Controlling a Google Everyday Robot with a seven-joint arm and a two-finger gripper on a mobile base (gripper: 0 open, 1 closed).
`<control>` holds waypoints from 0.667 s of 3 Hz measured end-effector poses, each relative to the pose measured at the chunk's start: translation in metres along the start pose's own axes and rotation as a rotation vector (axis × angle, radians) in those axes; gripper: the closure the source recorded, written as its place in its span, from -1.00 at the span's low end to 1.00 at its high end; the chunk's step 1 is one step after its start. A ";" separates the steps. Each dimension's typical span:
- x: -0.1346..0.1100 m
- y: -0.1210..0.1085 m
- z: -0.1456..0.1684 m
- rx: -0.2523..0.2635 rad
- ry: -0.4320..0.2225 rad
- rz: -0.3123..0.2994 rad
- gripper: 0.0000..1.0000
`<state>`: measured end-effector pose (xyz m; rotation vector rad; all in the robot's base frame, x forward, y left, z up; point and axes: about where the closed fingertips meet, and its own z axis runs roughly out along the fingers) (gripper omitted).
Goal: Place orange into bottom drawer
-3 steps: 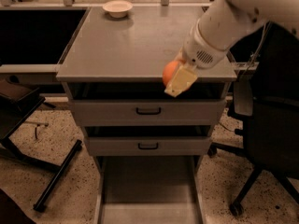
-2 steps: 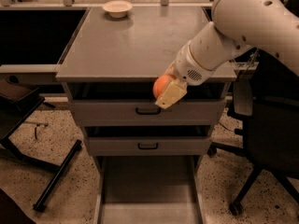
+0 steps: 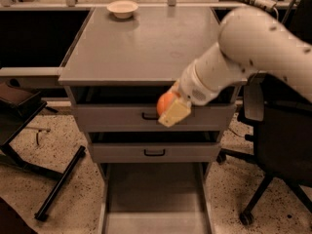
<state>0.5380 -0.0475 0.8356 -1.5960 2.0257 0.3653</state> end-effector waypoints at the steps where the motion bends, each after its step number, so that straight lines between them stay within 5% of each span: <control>1: 0.064 0.026 0.062 -0.025 -0.028 0.164 1.00; 2: 0.134 0.073 0.157 -0.126 -0.025 0.304 1.00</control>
Offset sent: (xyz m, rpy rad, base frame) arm -0.1137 -0.0016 -0.3879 0.1550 0.4914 -0.2428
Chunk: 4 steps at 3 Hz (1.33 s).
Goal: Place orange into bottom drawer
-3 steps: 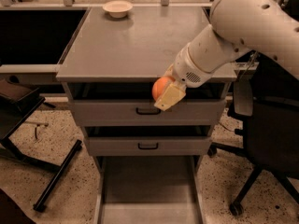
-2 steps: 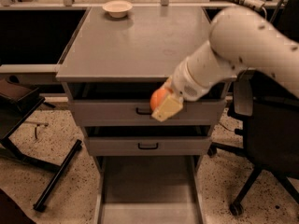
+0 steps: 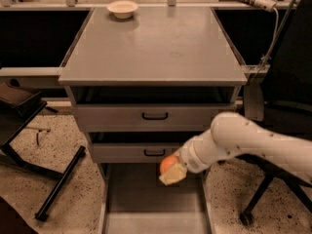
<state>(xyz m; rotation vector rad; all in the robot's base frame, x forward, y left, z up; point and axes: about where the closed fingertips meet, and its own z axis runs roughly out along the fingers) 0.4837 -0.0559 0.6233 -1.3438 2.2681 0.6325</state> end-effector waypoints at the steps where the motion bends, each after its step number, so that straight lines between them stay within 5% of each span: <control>1: 0.060 0.019 0.070 -0.093 0.024 0.091 1.00; 3: 0.065 0.014 0.089 -0.083 -0.040 0.133 1.00; 4: 0.084 0.006 0.147 -0.078 -0.136 0.262 1.00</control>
Offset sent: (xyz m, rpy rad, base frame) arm -0.0256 0.0036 -0.0655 0.0190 0.0929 -0.0138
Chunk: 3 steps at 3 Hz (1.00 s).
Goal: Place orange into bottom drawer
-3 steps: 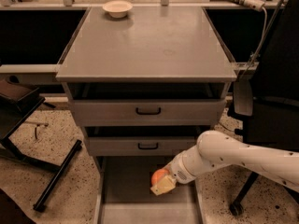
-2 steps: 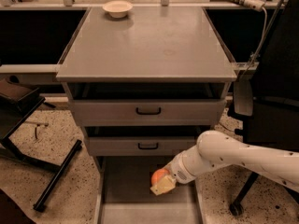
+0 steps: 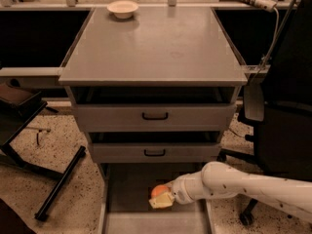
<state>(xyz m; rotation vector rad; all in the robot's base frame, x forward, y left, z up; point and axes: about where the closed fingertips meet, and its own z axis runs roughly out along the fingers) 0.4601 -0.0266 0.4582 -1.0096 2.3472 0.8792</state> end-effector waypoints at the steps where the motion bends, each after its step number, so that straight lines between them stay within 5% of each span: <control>1: 0.022 -0.023 0.060 0.017 -0.104 0.159 1.00; 2: 0.040 -0.050 0.115 0.063 -0.200 0.316 1.00; 3: 0.048 -0.071 0.143 0.127 -0.246 0.383 1.00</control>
Offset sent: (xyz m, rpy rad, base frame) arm 0.0934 0.0240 -0.2032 0.2229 0.0021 -0.7164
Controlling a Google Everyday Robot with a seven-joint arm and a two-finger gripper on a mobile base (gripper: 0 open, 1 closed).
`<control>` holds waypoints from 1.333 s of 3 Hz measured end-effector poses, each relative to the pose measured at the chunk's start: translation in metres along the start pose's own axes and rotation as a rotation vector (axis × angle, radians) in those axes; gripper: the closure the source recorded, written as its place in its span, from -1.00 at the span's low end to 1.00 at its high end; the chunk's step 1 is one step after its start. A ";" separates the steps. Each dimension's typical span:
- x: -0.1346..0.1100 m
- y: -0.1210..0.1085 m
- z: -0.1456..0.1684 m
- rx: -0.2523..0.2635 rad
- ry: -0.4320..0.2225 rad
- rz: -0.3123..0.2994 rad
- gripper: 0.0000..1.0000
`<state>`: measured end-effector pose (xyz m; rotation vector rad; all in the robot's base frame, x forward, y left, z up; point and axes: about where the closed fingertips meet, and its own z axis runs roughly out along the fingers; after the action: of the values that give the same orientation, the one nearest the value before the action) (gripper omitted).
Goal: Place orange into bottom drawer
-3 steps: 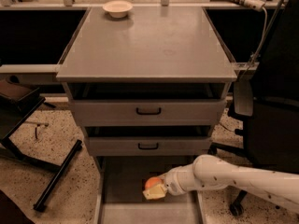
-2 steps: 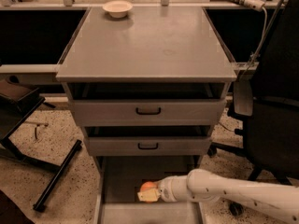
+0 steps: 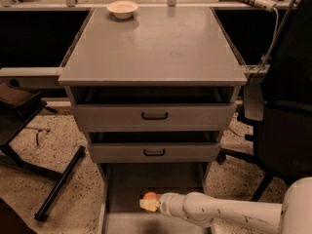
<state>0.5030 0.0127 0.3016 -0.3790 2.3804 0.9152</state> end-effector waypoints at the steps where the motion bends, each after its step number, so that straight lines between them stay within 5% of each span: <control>1: -0.002 -0.004 0.002 0.015 -0.015 0.002 1.00; 2: 0.003 -0.008 0.011 0.065 -0.010 -0.015 1.00; 4: 0.013 -0.062 0.073 0.292 0.022 0.022 1.00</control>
Offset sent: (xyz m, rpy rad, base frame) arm 0.0102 0.0086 -0.0534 -0.2410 -0.0635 -0.0996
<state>0.5490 0.0165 0.2169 -0.2493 2.4953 0.5620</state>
